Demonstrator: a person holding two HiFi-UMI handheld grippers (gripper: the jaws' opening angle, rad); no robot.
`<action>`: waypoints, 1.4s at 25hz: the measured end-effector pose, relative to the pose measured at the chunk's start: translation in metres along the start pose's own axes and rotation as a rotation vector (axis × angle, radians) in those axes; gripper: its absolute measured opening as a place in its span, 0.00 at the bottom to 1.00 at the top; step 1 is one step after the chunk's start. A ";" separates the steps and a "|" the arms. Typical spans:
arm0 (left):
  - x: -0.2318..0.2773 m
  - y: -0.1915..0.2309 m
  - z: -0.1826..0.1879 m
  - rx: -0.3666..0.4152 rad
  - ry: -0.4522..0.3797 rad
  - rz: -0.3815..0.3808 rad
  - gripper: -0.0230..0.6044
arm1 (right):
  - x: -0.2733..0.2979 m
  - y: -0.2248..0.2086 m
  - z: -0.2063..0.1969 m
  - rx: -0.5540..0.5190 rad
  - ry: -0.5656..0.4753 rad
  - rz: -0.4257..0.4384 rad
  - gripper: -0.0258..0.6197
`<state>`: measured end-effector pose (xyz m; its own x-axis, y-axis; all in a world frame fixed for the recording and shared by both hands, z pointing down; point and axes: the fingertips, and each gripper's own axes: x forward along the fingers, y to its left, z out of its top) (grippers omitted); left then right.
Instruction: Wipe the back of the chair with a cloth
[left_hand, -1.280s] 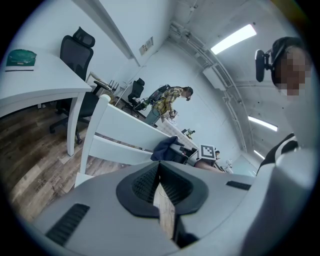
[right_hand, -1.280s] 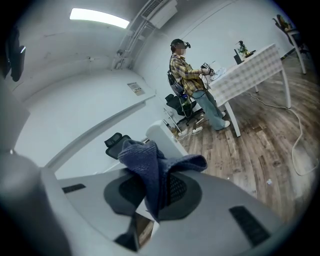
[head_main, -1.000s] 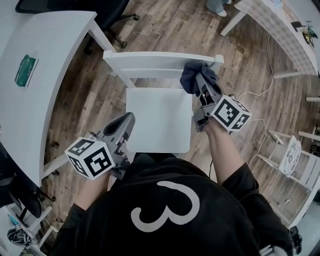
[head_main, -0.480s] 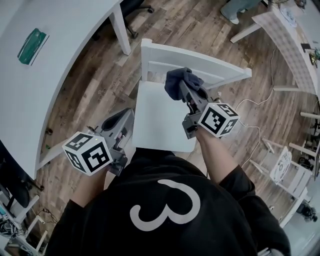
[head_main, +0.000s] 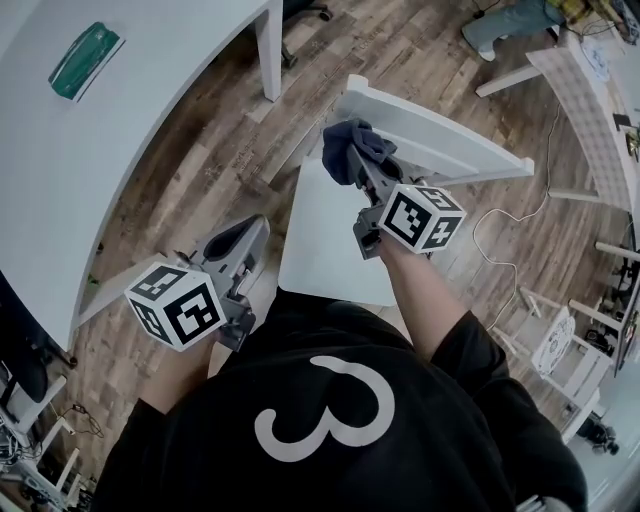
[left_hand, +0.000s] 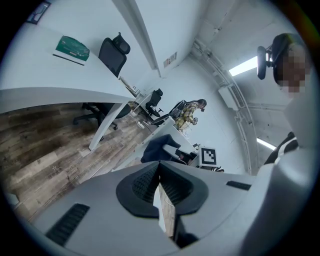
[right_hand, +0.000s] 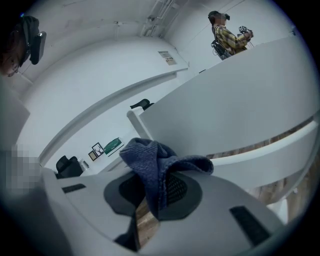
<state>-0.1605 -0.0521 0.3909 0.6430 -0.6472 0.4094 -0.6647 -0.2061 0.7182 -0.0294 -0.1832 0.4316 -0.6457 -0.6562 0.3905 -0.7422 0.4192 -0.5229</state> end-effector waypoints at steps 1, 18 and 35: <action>-0.003 0.005 0.001 -0.006 -0.006 0.004 0.06 | 0.004 -0.001 0.000 0.003 -0.002 -0.011 0.12; -0.034 0.050 -0.001 -0.104 -0.065 0.036 0.06 | 0.030 -0.017 0.004 0.045 -0.032 -0.108 0.12; -0.016 0.013 -0.014 -0.079 -0.056 0.016 0.06 | 0.012 -0.037 0.007 0.016 -0.018 -0.127 0.12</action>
<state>-0.1741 -0.0338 0.4018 0.6085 -0.6908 0.3906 -0.6410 -0.1378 0.7550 -0.0084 -0.2114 0.4505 -0.5430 -0.7148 0.4407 -0.8148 0.3216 -0.4824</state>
